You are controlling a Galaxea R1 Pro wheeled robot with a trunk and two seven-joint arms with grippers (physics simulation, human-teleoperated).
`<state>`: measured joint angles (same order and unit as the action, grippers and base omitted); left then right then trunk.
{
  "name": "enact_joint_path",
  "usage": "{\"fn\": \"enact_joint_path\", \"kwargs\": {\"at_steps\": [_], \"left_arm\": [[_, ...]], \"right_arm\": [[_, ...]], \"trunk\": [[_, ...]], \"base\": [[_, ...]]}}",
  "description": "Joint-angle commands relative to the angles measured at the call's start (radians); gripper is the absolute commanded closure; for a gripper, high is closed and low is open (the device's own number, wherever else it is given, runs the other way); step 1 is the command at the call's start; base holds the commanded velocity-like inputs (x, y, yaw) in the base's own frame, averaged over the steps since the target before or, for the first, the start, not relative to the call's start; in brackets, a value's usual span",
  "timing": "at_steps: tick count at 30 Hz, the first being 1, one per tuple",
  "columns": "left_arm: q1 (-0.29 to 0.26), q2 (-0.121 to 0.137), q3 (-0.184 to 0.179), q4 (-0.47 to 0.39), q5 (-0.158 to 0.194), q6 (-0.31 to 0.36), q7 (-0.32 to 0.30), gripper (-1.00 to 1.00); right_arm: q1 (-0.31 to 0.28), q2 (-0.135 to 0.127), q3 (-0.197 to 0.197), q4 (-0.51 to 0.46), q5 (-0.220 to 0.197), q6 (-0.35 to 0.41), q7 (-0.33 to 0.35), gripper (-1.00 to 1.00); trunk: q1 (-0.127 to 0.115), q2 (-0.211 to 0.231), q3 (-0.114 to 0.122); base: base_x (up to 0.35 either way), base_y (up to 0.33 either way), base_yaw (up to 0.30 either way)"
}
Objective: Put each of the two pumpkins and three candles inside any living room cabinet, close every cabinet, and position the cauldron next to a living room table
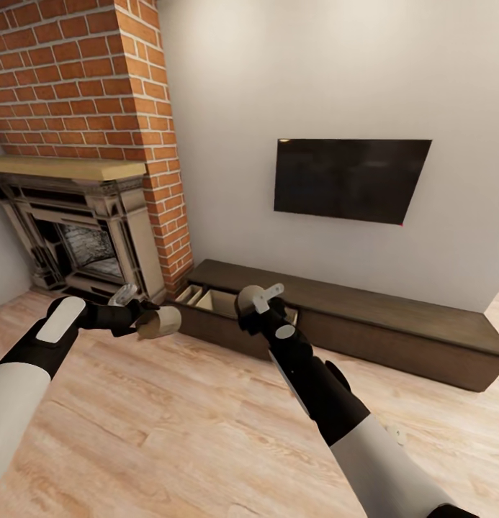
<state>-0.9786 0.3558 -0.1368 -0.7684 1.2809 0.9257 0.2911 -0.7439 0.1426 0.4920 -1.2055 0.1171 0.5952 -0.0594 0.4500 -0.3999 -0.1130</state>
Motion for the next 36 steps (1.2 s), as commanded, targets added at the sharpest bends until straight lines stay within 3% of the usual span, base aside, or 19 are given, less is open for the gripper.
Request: {"fn": "enact_joint_path", "kwargs": {"at_steps": [1,20,36], "left_arm": [[0.000,0.000,0.000,0.000,0.003,-0.001,0.000,1.00],[0.000,-0.001,0.000,-0.001,0.003,-0.001,-0.001,1.00],[0.000,-0.001,0.000,-0.005,0.003,-0.001,-0.002,1.00]], "right_arm": [[0.000,0.000,0.000,0.000,0.001,0.000,0.000,1.00],[0.001,0.000,0.000,0.000,0.000,0.000,0.000,1.00],[0.000,0.000,0.000,0.000,0.000,0.000,0.000,1.00]], "trunk": [[0.000,0.000,0.000],[0.000,0.000,0.000],[0.000,0.000,0.000]], "base": [[0.328,0.007,0.000],[0.289,0.185,0.000],[0.323,0.016,0.000]]}}
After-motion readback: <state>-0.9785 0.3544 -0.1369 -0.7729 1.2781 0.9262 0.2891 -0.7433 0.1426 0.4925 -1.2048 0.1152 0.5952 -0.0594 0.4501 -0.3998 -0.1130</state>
